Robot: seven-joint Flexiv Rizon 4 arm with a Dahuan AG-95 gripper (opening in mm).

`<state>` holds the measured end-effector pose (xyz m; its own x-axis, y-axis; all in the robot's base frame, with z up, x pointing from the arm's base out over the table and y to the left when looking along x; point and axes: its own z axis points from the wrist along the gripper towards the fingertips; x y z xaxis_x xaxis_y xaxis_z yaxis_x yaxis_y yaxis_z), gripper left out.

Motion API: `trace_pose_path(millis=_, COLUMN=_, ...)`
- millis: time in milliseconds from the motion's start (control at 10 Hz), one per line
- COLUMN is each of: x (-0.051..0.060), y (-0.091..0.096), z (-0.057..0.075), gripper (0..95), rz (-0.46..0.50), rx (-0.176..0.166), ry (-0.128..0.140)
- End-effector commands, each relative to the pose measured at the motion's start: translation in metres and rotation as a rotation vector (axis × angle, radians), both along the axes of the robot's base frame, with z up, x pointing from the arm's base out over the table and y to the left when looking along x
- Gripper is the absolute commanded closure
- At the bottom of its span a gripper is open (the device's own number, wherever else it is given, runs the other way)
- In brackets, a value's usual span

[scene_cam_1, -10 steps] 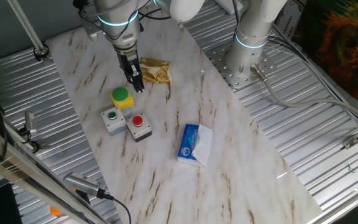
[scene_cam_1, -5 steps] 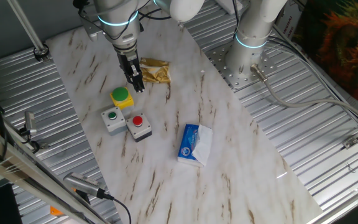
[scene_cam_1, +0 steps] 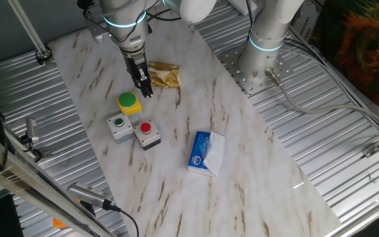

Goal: Press three buttons from left to right in sequence

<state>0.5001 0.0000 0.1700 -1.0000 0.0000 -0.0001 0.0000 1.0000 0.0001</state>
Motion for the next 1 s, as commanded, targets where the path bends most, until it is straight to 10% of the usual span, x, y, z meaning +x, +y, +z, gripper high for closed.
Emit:
trace_pose_path(millis=100, x=-0.0001, y=0.0000, z=0.0000, gripper=95.0, rz=0.051, rx=-0.019, ry=0.052)
trace_pose_path(millis=1000, x=0.0003, y=0.0012, z=0.0028, gripper=95.0, rz=0.030, rx=0.003, ry=0.078)
